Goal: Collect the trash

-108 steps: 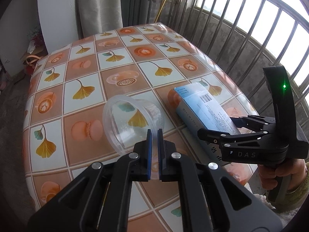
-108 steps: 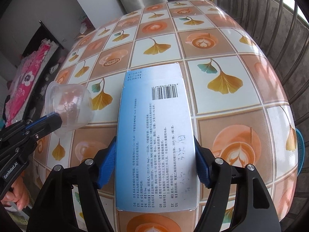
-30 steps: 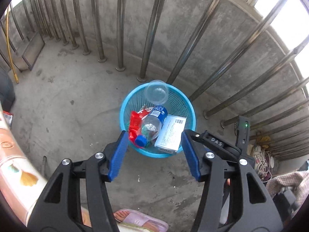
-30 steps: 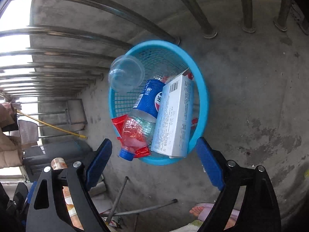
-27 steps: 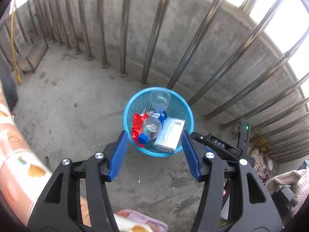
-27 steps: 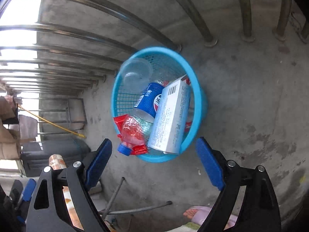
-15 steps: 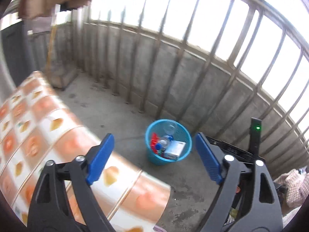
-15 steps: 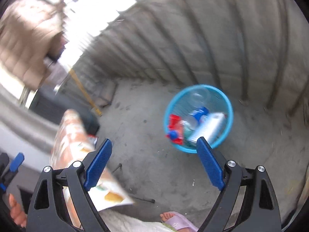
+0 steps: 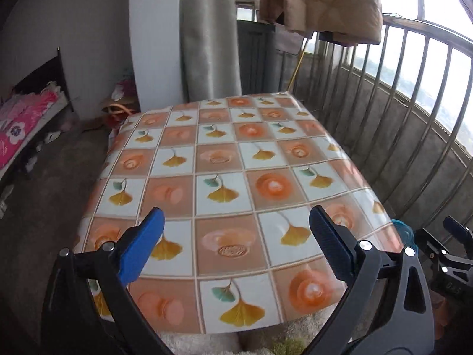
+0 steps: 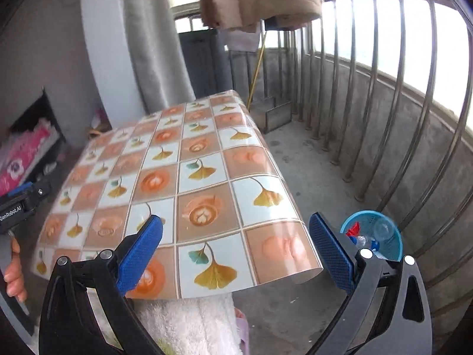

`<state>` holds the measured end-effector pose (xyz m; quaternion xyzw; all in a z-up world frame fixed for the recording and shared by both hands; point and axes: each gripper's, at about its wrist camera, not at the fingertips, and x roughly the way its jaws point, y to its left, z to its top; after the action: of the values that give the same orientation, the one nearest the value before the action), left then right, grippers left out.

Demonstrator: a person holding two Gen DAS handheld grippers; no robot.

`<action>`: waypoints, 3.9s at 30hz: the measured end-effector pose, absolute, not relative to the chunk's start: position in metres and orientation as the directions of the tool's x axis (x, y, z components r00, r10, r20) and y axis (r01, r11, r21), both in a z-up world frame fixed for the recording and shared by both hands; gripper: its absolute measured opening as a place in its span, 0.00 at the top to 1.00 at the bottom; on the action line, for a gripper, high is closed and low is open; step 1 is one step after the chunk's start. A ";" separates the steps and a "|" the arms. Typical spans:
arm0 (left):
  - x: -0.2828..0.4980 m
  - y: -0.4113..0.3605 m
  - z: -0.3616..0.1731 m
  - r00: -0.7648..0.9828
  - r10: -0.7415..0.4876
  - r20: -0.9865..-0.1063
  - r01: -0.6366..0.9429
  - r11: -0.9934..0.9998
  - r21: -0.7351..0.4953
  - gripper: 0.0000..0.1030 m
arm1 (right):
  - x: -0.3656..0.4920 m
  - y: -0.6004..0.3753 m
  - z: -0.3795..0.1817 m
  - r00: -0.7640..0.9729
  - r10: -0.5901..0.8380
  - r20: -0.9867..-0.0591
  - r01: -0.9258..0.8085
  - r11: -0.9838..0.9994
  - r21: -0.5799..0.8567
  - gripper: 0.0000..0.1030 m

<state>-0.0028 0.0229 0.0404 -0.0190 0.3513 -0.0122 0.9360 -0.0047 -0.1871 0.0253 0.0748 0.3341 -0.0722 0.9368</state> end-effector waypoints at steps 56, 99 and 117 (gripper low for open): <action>-0.007 -0.037 -0.009 0.594 -0.054 -0.803 0.164 0.985 0.056 0.09 | -0.043 -0.217 -0.021 0.561 -0.295 -0.773 0.392 0.918 -0.066 0.06; -0.005 -0.034 -0.008 0.595 -0.043 -0.803 0.144 0.988 0.055 0.09 | -0.043 -0.218 -0.017 0.569 -0.298 -0.766 0.403 0.914 -0.057 0.06; -0.005 -0.033 -0.008 0.596 -0.042 -0.802 0.144 0.988 0.056 0.09 | -0.044 -0.218 -0.015 0.570 -0.299 -0.766 0.404 0.913 -0.055 0.06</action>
<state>-0.0051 -0.0325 -0.0084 0.0573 0.4466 -0.0521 0.8914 -0.0441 -0.2178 -0.0154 0.0630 0.4191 -0.1990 0.8836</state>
